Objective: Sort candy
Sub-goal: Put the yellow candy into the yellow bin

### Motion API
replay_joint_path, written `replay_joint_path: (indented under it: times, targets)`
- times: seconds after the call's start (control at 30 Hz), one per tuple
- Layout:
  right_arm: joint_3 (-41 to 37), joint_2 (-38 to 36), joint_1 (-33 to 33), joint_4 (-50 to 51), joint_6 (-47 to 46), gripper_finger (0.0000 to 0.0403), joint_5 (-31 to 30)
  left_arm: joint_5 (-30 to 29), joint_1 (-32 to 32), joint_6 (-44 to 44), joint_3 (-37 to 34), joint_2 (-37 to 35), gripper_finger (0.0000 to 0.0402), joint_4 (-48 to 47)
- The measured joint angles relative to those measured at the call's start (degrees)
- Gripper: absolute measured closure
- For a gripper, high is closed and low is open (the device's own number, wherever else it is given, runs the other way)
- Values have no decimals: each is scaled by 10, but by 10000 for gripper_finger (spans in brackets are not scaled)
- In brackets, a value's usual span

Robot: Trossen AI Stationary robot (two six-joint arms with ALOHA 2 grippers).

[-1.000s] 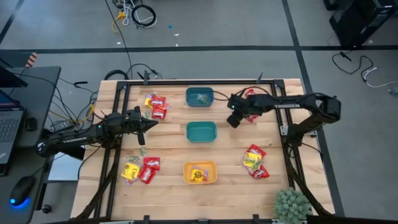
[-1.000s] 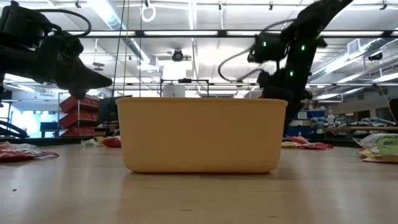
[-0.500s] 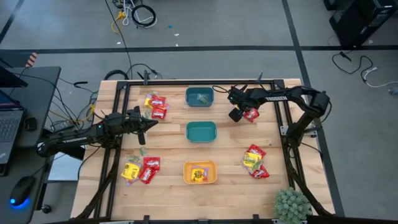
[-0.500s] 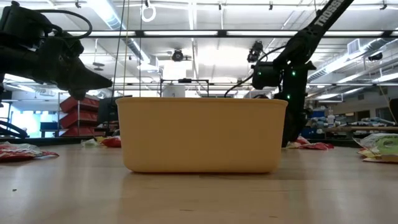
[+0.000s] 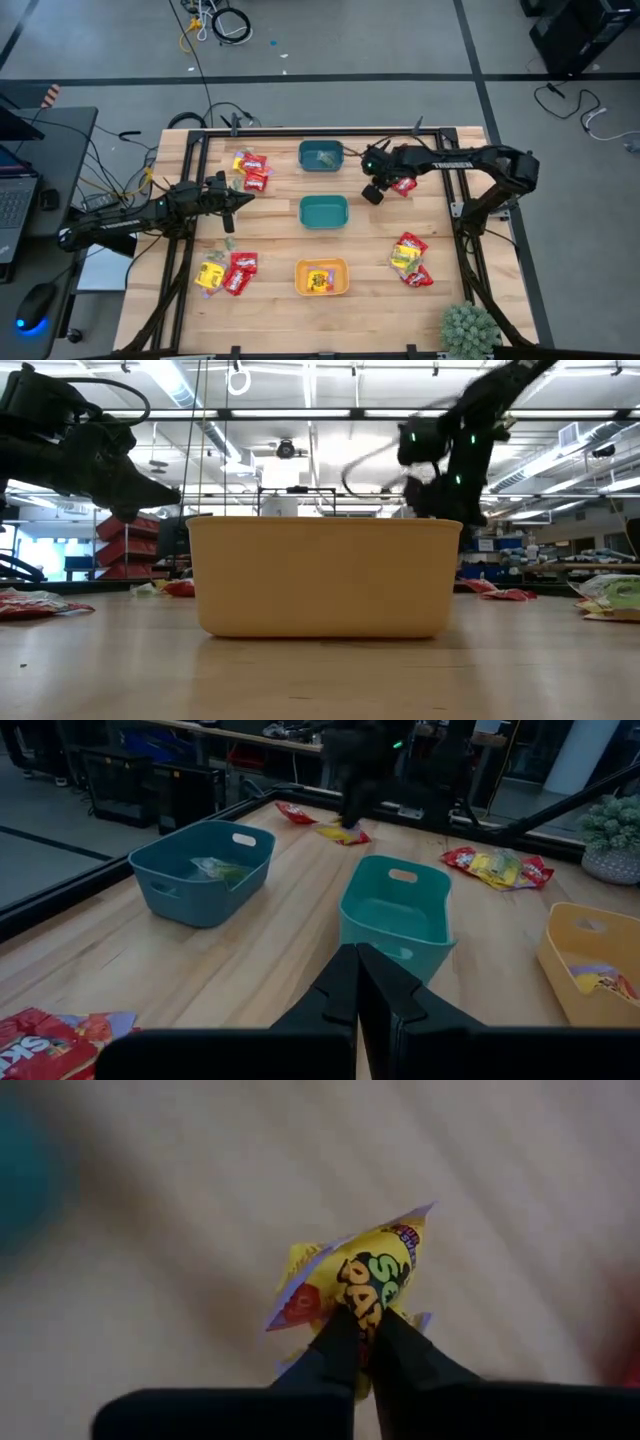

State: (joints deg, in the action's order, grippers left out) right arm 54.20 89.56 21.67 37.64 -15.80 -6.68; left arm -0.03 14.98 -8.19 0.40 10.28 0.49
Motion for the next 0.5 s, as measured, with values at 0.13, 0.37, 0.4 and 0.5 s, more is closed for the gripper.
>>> replay_joint_path:
  times: [0.13,0.37,0.4,0.5]
  targets:
    - [59,-8,-87,29,-57,365,32,-2,0,0,0,0,396,0]
    - [161,12,-246,23,-127,388,47,-10,0,-7,0,6,396,0]
    - [169,14,-263,17,-136,391,47,-10,0,-10,0,6,396,0]
    - [182,34,-301,-16,-166,392,48,-12,0,-11,0,10,396,0]
